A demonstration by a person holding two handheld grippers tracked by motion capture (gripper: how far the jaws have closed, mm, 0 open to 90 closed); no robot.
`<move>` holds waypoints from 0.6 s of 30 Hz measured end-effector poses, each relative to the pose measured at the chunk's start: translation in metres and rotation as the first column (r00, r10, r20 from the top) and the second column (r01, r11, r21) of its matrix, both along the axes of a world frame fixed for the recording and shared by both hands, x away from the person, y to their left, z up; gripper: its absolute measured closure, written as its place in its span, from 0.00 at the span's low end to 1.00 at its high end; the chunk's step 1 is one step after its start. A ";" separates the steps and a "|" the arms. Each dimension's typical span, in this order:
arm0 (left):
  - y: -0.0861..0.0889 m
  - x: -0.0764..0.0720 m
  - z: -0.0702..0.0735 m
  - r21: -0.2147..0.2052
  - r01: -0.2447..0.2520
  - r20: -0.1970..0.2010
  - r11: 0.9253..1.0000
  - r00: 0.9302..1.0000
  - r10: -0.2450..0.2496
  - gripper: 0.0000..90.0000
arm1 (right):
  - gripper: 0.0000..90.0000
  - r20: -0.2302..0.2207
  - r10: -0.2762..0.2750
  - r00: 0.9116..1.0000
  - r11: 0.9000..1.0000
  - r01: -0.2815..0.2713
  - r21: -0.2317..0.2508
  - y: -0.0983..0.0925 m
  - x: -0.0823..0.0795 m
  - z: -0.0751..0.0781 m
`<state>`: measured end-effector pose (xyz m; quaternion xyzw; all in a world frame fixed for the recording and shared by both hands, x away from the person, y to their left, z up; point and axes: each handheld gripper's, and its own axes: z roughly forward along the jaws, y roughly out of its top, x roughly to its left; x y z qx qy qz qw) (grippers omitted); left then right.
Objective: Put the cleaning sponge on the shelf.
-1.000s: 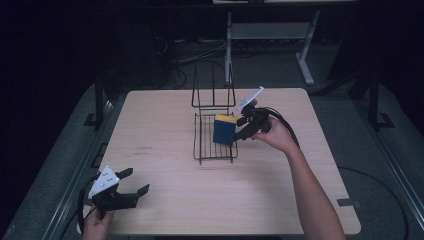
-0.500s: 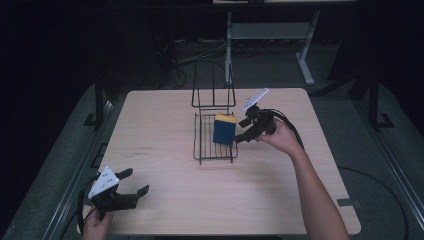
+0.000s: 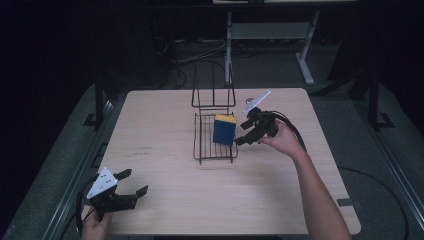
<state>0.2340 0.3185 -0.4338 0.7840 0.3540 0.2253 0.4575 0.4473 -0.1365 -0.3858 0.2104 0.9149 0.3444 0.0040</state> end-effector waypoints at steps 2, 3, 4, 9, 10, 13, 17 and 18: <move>0.000 0.000 0.000 0.000 0.002 -0.001 1.000 1.000 -0.002 0.18 | 0.22 -0.001 -0.001 1.000 1.000 0.001 -0.004 0.000 -0.001 -0.001; 0.000 0.000 0.000 -0.002 0.002 -0.001 1.000 1.000 -0.002 0.18 | 0.22 -0.003 -0.001 1.000 1.000 0.001 -0.001 -0.001 -0.002 -0.001; -0.001 0.000 0.000 -0.001 0.003 -0.002 1.000 1.000 -0.003 0.18 | 0.22 -0.004 0.001 1.000 1.000 -0.001 0.000 -0.001 -0.002 -0.002; 0.000 0.000 0.000 0.000 0.002 -0.001 1.000 1.000 -0.002 0.18 | 0.22 -0.015 0.002 1.000 1.000 -0.002 -0.003 -0.003 -0.003 -0.005; 0.000 0.000 0.000 -0.001 0.001 -0.001 1.000 1.000 -0.001 0.18 | 0.22 -0.018 0.001 1.000 1.000 -0.001 -0.006 -0.003 -0.003 -0.005; -0.001 0.000 0.000 -0.001 0.000 -0.001 1.000 1.000 0.000 0.18 | 0.22 -0.019 0.003 1.000 1.000 -0.003 -0.003 -0.003 -0.004 -0.005; -0.001 0.000 0.000 -0.002 0.000 -0.001 1.000 1.000 0.000 0.18 | 0.22 -0.018 0.003 1.000 1.000 -0.003 -0.009 -0.003 -0.005 -0.004; -0.001 0.000 0.000 0.001 0.001 0.001 1.000 1.000 -0.001 0.18 | 0.22 -0.017 0.002 1.000 1.000 -0.002 -0.009 -0.003 -0.005 -0.003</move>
